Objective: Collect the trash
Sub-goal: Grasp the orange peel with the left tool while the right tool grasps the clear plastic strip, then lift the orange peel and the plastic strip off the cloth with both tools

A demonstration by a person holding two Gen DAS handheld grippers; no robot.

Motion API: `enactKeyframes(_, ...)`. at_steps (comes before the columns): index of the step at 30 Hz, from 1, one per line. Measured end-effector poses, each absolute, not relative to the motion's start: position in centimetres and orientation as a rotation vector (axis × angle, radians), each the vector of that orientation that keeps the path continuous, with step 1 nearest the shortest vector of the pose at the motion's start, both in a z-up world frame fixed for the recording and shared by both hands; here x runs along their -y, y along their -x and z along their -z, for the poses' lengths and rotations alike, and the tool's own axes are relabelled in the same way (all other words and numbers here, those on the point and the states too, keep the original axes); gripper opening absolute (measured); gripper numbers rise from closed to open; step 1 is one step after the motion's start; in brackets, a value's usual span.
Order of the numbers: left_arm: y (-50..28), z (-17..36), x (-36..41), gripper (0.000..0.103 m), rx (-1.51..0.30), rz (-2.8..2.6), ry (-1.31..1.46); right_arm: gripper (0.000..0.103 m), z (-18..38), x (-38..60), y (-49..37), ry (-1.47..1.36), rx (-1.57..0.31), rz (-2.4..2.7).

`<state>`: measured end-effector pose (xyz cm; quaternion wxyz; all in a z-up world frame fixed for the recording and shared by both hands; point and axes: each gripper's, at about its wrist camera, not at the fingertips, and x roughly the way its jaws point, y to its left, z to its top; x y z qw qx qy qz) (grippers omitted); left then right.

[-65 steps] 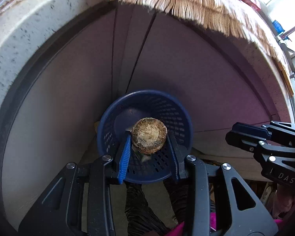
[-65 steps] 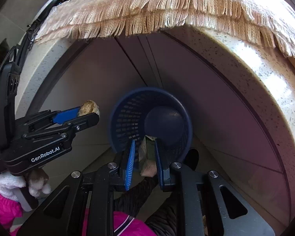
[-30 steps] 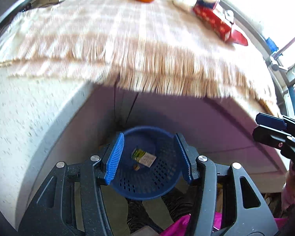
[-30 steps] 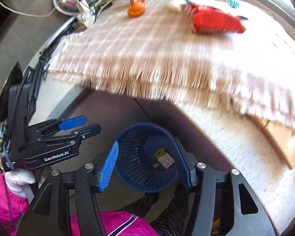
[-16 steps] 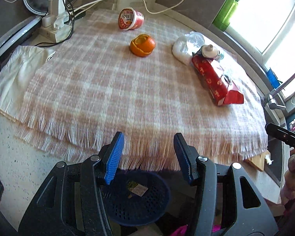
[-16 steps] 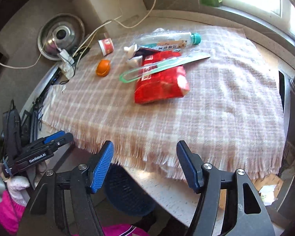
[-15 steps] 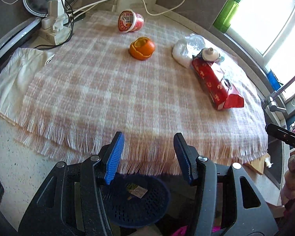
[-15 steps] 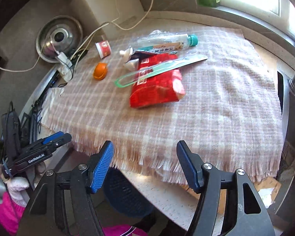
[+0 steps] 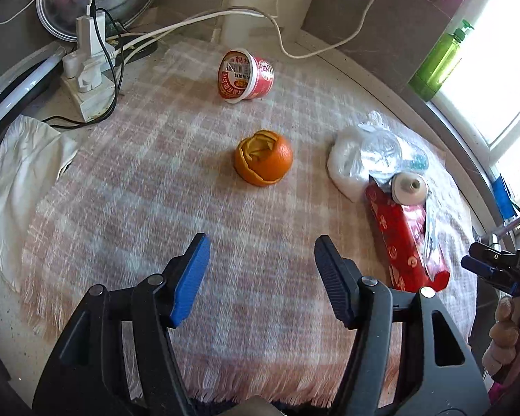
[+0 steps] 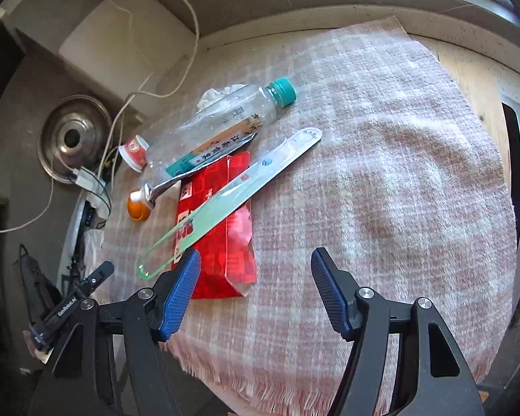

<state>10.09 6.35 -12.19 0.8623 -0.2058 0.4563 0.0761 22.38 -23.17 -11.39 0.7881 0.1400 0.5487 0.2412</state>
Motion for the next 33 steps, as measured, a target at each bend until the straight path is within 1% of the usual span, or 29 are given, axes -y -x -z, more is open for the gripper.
enactKeyframes(9, -15.2, 13.1, -7.4, 0.064, -0.965, -0.184, 0.459, 0.066, 14.1, 22.9, -26.4, -0.473, -1.270, -0.534)
enactKeyframes(15, -17.4, 14.0, -7.6, 0.064, -0.978, -0.191, 0.467, 0.066, 16.1, 23.2, -28.3, -0.667, -1.309, -0.536)
enactKeyframes(17, -17.9, 14.4, -7.7, 0.064, -0.983, -0.195, 0.476, 0.063, 16.4, 23.2, -28.7, -0.688, -1.310, -0.531)
enactKeyframes(20, -18.7, 14.8, -7.8, 0.064, -0.991, -0.201, 0.474, 0.054, 16.5, 22.8, -29.2, -0.699, -1.314, -0.531)
enactKeyframes(23, -19.3, 15.1, -7.7, 0.064, -0.997, -0.201, 0.464, 0.044, 16.9, 22.6, -29.7, -0.703, -1.325, -0.529)
enactKeyframes(24, -19.4, 15.1, -7.7, 0.064, -0.997, -0.203, 0.459, 0.038, 17.0, 22.6, -29.8, -0.705, -1.331, -0.527)
enactKeyframes(26, -19.7, 15.3, -7.7, 0.064, -1.000, -0.205, 0.464, 0.033, 17.2, 22.5, -29.9, -0.711, -1.342, -0.518)
enactKeyframes(27, -19.7, 15.4, -7.8, 0.064, -1.001, -0.206, 0.472, 0.027, 17.4, 22.3, -30.0, -0.715, -1.345, -0.517)
enactKeyframes(28, -19.9, 15.5, -8.0, 0.064, -0.999, -0.207, 0.480, 0.023, 17.4, 22.3, -30.1, -0.720, -1.347, -0.520)
enactKeyframes(29, -19.9, 15.6, -8.0, 0.063, -0.997, -0.208, 0.486, 0.023, 17.5, 22.5, -30.1, -0.727, -1.347, -0.521)
enactKeyframes(30, -20.0, 15.6, -8.1, 0.057, -0.996, -0.210, 0.489, 0.021, 17.4, 22.5, -30.0, -0.731, -1.345, -0.521)
enactKeyframes(33, -20.0, 15.9, -8.6, 0.052, -0.986, -0.207, 0.507, 0.016, 17.2, 23.1, -29.9, -0.751, -1.341, -0.524)
